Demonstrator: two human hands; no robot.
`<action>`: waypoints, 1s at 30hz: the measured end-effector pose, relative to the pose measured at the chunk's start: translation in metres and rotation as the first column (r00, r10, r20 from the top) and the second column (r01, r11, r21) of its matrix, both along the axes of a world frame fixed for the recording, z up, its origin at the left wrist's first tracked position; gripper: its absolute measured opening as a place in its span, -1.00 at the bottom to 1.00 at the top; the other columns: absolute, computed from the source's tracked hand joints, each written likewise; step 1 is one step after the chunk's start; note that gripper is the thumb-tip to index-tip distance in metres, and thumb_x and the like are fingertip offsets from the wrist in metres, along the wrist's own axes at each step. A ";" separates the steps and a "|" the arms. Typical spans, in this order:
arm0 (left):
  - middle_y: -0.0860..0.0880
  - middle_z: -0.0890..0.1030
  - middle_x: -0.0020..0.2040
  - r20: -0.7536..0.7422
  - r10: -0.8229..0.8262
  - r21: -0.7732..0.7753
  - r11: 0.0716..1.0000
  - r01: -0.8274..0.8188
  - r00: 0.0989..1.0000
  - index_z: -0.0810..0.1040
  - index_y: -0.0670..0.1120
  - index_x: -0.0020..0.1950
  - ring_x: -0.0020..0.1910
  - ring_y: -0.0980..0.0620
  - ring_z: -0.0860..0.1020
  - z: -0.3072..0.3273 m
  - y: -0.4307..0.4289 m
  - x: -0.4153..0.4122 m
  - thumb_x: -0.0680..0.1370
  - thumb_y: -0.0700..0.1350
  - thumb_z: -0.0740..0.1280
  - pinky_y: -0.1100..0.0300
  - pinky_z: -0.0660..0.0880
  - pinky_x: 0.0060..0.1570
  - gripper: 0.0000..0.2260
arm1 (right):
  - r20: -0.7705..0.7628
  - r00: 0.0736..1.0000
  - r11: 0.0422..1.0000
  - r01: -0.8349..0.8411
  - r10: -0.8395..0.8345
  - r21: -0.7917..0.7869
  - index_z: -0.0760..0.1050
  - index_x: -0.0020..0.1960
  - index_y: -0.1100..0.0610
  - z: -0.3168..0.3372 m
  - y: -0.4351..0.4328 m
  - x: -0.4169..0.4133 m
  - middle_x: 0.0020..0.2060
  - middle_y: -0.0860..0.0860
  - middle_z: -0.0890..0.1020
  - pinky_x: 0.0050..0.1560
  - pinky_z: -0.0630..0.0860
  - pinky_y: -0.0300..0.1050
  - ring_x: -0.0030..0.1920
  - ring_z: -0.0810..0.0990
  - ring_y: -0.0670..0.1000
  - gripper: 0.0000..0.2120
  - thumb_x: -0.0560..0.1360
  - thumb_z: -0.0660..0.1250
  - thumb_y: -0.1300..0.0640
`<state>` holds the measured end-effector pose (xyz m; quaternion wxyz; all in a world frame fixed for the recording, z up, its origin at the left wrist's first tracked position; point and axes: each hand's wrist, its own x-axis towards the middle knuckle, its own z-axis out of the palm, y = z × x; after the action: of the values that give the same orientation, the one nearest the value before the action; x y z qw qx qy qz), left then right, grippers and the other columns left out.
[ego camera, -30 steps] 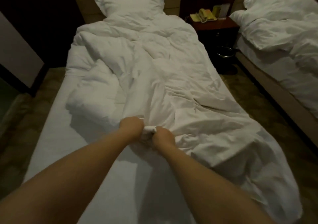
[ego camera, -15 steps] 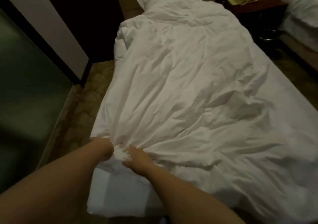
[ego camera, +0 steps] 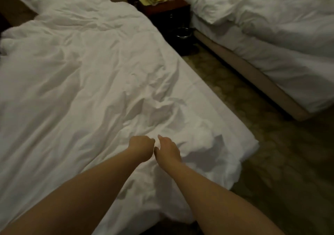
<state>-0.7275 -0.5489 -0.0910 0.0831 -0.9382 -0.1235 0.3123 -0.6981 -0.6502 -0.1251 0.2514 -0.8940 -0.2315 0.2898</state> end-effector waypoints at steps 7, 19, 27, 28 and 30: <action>-0.07 0.46 0.21 0.141 0.015 -0.065 0.998 -0.005 0.990 0.25 -0.01 0.41 0.19 -0.08 0.47 -0.049 -0.077 0.137 0.59 -0.12 0.16 0.08 0.38 0.05 -0.62 | 0.056 0.992 0.985 0.118 -0.112 -0.123 0.08 0.54 0.04 -0.040 -0.102 0.150 0.48 0.05 0.23 0.40 0.21 -0.03 0.43 0.26 0.09 -0.42 0.59 0.19 -0.05; -0.12 -0.04 0.56 -0.002 0.250 0.069 0.966 -0.249 0.968 -0.14 0.15 0.55 0.35 -0.13 0.38 -0.121 0.001 0.240 0.49 -0.04 0.40 0.04 0.41 0.20 -0.16 | -0.360 0.933 0.999 -0.036 0.031 -0.010 0.51 0.16 0.17 -0.097 -0.143 0.248 0.19 0.17 0.56 -0.12 0.31 -0.22 0.15 0.53 0.10 -0.76 0.60 0.15 0.13; -0.26 0.57 0.07 0.514 0.264 -0.114 0.964 -0.240 0.816 0.56 -0.18 0.13 0.06 -0.24 0.57 -0.055 0.018 0.373 0.57 -0.17 0.24 -0.01 0.49 0.01 -0.81 | -0.039 0.874 0.862 0.484 -0.484 0.151 0.46 0.24 0.15 -0.033 -0.182 0.404 0.03 0.08 0.55 -0.10 0.34 -0.16 0.03 0.51 0.10 -0.73 0.61 0.18 0.07; -0.28 0.51 0.15 0.555 0.294 -0.131 0.955 -0.268 0.778 0.52 -0.18 0.21 0.13 -0.28 0.51 -0.035 0.026 0.405 0.61 -0.18 0.14 -0.04 0.44 0.09 -0.75 | -0.119 0.858 0.848 0.513 -0.501 0.134 0.35 0.38 0.10 -0.035 -0.187 0.416 0.17 0.08 0.52 0.01 0.38 -0.14 0.13 0.50 0.11 -0.60 0.60 0.19 -0.02; -0.30 0.41 0.22 0.630 0.293 -0.138 0.953 -0.268 0.719 0.47 -0.18 0.29 0.20 -0.33 0.43 -0.014 0.034 0.454 0.60 -0.22 0.11 -0.11 0.38 0.19 -0.71 | -0.278 0.839 0.870 0.493 -0.467 0.026 0.03 0.55 0.03 -0.051 -0.196 0.418 0.46 0.09 0.27 0.32 0.31 0.01 0.40 0.32 0.15 -0.34 0.57 0.19 -0.18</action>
<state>-0.2736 -0.5145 -0.1050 -0.0299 -0.9596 -0.2793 -0.0174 -0.2798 -0.8465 -0.1763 0.3872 -0.8637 0.0215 0.3220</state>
